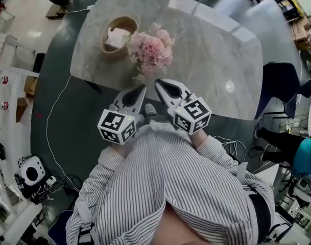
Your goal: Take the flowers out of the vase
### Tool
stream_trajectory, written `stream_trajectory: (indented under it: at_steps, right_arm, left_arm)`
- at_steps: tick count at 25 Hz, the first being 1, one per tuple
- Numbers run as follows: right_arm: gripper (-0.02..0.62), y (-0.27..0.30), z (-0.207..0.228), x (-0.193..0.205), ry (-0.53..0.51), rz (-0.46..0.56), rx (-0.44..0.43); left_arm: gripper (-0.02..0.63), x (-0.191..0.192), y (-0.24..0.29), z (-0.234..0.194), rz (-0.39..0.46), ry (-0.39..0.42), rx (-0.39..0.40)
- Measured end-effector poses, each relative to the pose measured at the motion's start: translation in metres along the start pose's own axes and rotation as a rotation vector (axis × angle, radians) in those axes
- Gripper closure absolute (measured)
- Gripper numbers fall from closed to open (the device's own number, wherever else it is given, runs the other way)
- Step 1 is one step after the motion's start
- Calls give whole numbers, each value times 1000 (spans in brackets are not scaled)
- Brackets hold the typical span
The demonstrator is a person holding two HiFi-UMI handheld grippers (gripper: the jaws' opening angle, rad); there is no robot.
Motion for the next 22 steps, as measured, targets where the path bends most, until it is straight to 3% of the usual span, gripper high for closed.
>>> stream_trajectory:
  at_steps: [10, 12, 19, 22]
  right_arm:
    - [572, 20, 15, 14, 47, 59, -21]
    - [476, 25, 15, 18, 52, 55, -35]
    - [451, 40, 26, 23, 71, 101, -40]
    - [406, 47, 30, 23, 72, 127, -51]
  left_arm:
    - [594, 10, 2, -8, -31, -24, -15]
    - [595, 11, 3, -10, -39, -23, -17]
    - [595, 16, 8, -15, -72, -37, -8]
    - [595, 18, 9, -17, -84, -58, -4]
Point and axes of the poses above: the fingertips, and each gripper's own axes: y forward along the fingers, z to its right, x out of its underside, the point moved 5 cm from there along -y, backward along the fingers, and after that the axes turned 12 degrees about x, right-handed, at the moved point
